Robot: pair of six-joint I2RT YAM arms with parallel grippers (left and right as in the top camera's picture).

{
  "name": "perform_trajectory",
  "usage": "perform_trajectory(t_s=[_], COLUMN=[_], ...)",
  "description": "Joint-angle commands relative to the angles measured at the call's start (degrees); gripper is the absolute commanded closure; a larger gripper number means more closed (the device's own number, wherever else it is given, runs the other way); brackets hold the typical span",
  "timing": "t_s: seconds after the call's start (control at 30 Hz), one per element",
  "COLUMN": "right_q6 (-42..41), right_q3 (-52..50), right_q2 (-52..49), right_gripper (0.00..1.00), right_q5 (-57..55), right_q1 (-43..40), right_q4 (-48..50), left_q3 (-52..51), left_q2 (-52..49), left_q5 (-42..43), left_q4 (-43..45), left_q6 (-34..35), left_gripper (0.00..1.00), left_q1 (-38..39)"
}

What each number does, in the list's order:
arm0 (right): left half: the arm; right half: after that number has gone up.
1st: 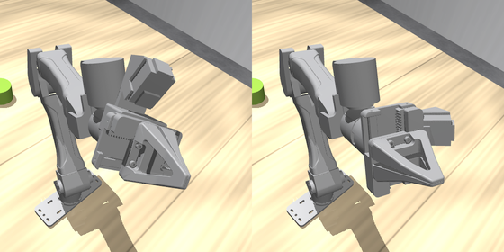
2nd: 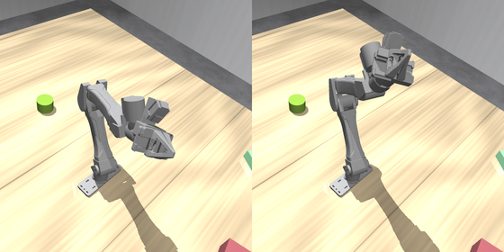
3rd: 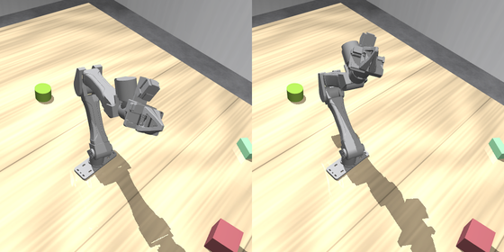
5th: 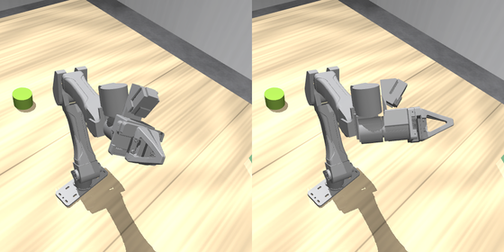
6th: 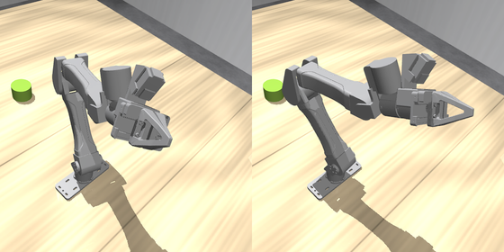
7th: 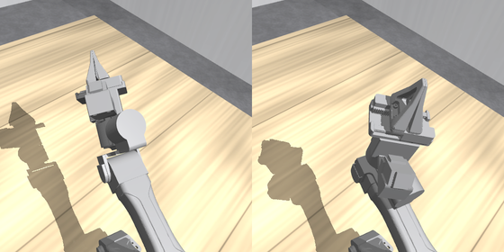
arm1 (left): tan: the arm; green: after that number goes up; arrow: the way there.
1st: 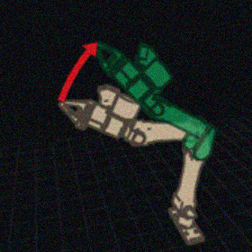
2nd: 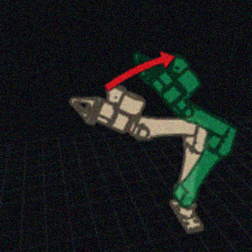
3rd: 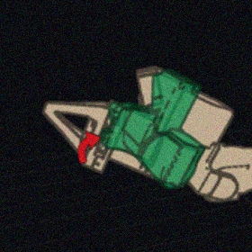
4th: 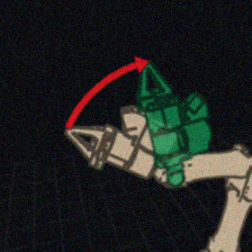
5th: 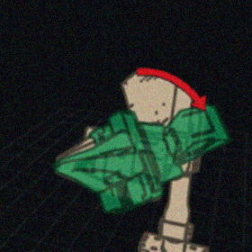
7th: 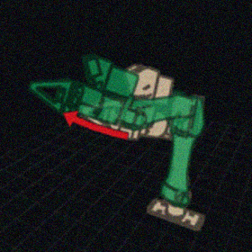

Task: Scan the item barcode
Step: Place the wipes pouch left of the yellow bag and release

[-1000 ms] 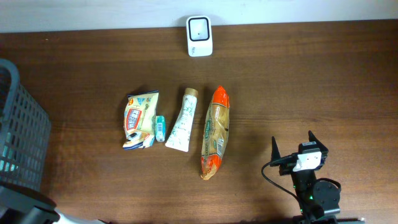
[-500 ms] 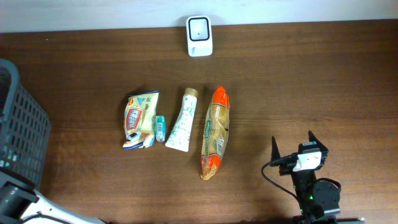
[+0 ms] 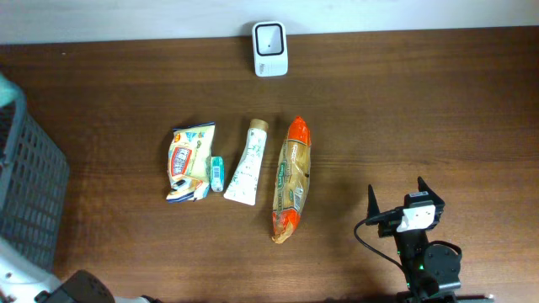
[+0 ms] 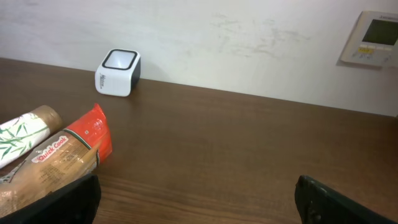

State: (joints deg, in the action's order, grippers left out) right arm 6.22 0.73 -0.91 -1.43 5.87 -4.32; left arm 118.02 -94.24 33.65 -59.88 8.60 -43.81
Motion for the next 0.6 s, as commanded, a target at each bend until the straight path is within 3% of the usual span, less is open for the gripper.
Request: perform_trajectory(t_s=[0.0,0.07,0.1,0.27,0.4,0.43,0.47,0.5,0.53,0.57], right_q6=[0.0,0.0,0.0,0.0,0.0,0.0,0.0,0.0,0.0,0.0], right_q3=[-0.42,-0.42,-0.42,-0.42,-0.42,-0.42,-0.42,-0.42,-0.42,-0.42], right_q2=[0.37,0.37,0.39,0.37,0.39,0.37,0.37,0.37,0.37,0.39], right_gripper=[0.02,0.02,0.02,0.02,0.01,0.02,0.02,0.02,0.01,0.01], right_q5=[-0.5,-0.5,-0.5,-0.5,-0.5,-0.5,-0.5,-0.5,-0.5,-0.5], right_q1=[-0.28,-0.28,-0.28,-0.28,-0.28,-0.28,-0.28,-0.28,-0.28,-0.28], right_q4=[-0.22,-0.22,-0.22,-0.22,-0.22,-0.22,-0.22,-0.22,-0.22,-0.22], left_q3=[0.04,-1.86,-5.81,-28.48,-44.02,-45.99,-46.9,-47.36,-47.36,-47.36], left_q2=[-0.13,-2.38,-3.41,-5.18,-5.18,-5.18,-5.18,-5.18,-5.18,-5.18], left_q5=[-11.76,-31.54,-33.99,-33.92,-33.9,-33.9,-33.9,-33.88,-33.88,-33.9], left_q4=[-9.16,-19.08,-19.54,-9.09,5.46,7.61,8.59,9.35,9.75,10.16], left_q6=[-4.92,-5.66,-5.66,-4.74,-4.79,-4.79,-4.79,-4.79,-4.79,-4.79], left_gripper=[1.0,1.0,1.0,1.0,0.98,0.89,0.73,0.31,0.12,0.03], left_q1=[14.58,27.06,30.73,33.16,33.16,33.16,33.16,33.18,33.16,33.18])
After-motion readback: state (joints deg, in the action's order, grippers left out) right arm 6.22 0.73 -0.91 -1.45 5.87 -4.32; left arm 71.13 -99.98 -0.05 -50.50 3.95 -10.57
